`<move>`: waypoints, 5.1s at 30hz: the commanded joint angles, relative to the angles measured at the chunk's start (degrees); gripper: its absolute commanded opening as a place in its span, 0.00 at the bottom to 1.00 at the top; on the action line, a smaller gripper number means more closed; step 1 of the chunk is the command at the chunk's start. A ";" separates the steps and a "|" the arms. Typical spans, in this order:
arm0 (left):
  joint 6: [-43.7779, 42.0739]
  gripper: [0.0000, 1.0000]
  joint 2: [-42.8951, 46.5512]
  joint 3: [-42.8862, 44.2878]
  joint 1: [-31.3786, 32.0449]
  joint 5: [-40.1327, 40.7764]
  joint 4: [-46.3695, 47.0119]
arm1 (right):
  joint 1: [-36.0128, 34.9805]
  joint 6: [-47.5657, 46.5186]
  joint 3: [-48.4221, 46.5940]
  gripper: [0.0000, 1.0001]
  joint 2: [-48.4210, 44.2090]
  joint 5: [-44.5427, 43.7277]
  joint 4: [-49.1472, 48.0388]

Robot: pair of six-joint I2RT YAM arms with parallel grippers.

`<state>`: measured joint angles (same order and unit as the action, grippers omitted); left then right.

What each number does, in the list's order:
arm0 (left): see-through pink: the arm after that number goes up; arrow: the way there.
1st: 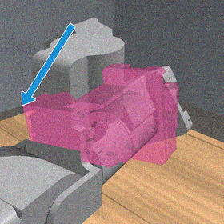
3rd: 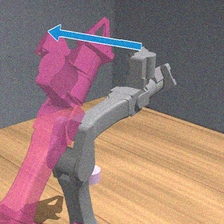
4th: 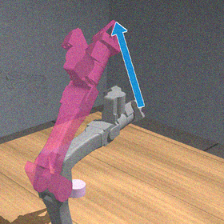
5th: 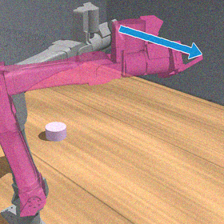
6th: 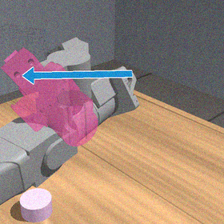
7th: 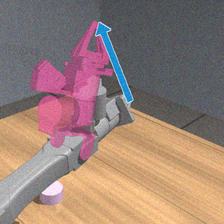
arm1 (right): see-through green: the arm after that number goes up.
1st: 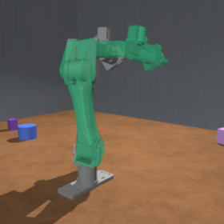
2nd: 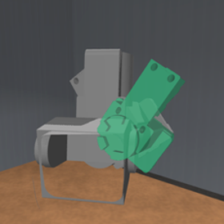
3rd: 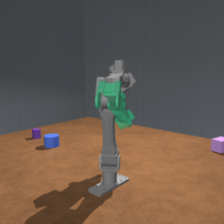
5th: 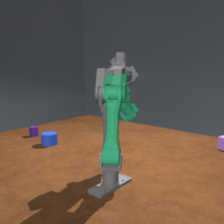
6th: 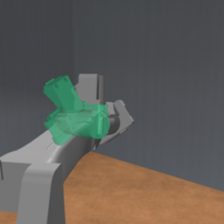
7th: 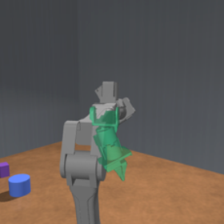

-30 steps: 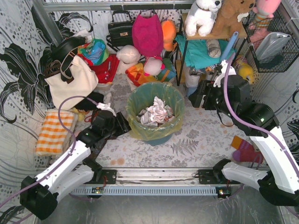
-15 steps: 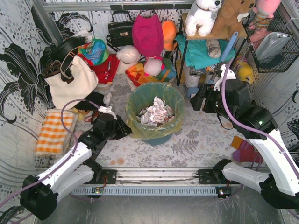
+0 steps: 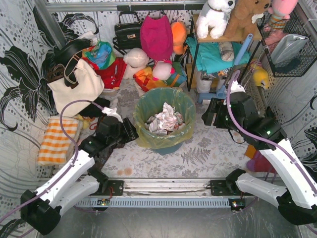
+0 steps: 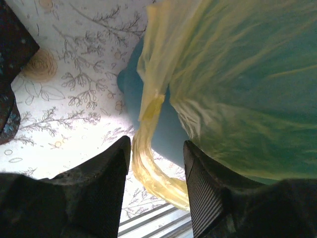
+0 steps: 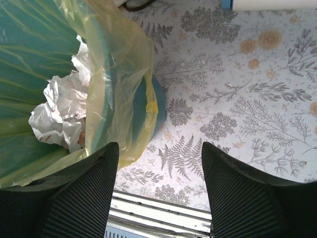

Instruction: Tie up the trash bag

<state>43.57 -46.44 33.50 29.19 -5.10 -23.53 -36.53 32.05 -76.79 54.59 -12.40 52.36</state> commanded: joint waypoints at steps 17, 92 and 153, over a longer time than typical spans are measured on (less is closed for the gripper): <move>-7.27 0.26 -8.70 6.95 -0.19 -0.29 -0.01 | -0.12 8.31 14.19 0.67 -9.25 3.00 -6.57; -3.26 0.00 -1.27 8.37 -0.19 -0.34 -5.27 | 12.98 12.59 28.64 0.00 0.88 28.93 -28.51; -1.13 0.00 1.27 15.32 -0.21 -4.70 -12.70 | 12.98 10.77 27.48 0.51 -2.77 31.11 -23.77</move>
<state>42.63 -45.58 48.07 29.19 -9.02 -39.51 -23.79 42.61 -50.35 51.00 16.93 32.42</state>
